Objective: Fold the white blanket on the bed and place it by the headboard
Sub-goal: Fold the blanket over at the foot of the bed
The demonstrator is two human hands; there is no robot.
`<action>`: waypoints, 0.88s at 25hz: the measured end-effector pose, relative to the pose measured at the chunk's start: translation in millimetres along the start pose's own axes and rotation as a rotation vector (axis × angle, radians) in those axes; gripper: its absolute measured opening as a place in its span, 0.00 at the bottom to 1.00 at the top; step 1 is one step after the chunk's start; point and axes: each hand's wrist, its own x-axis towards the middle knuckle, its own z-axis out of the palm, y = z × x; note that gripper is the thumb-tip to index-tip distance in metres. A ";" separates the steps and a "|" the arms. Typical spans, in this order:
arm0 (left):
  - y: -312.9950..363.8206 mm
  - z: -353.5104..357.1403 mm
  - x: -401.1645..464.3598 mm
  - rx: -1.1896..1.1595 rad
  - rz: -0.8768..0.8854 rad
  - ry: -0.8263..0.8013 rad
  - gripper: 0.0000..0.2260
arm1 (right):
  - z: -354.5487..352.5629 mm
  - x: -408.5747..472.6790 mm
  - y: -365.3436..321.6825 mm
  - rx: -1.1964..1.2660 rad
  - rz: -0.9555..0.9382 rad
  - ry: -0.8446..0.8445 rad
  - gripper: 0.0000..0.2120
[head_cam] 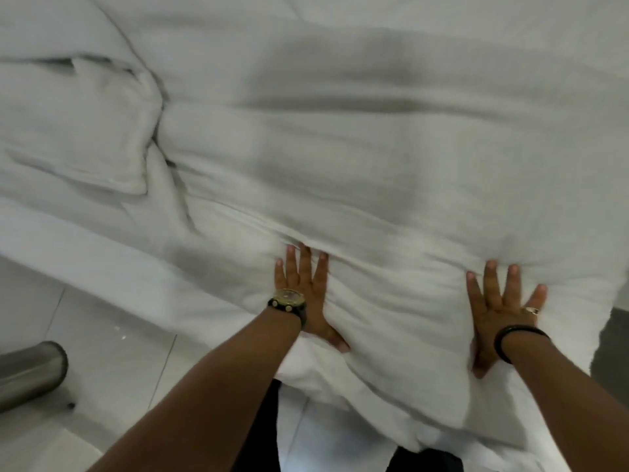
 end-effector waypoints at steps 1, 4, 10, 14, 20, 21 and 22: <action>-6.9 -4.6 -2.3 0.017 0.066 -0.026 0.75 | -1.3 -14.0 -7.8 0.029 0.060 0.052 0.84; -50.0 -26.9 -17.9 0.174 0.399 0.046 0.67 | -11.0 -57.2 -44.7 0.428 0.290 0.328 0.58; -273.4 -82.7 -62.5 0.572 0.552 0.742 0.27 | -25.0 -129.1 -290.7 0.758 -0.001 0.937 0.32; -305.4 -147.2 -55.5 0.699 0.604 0.694 0.11 | -22.6 -124.5 -353.8 0.341 -0.037 0.764 0.33; -244.3 -260.1 -13.8 0.501 0.545 0.863 0.03 | -128.4 -144.2 -249.8 0.478 0.193 1.108 0.06; -240.3 -263.8 -8.1 0.471 0.493 0.897 0.05 | -138.1 -154.5 -251.3 0.561 0.183 1.213 0.06; -238.5 -263.0 -5.7 0.454 0.412 0.914 0.07 | -138.5 -163.1 -266.1 0.627 0.129 1.325 0.08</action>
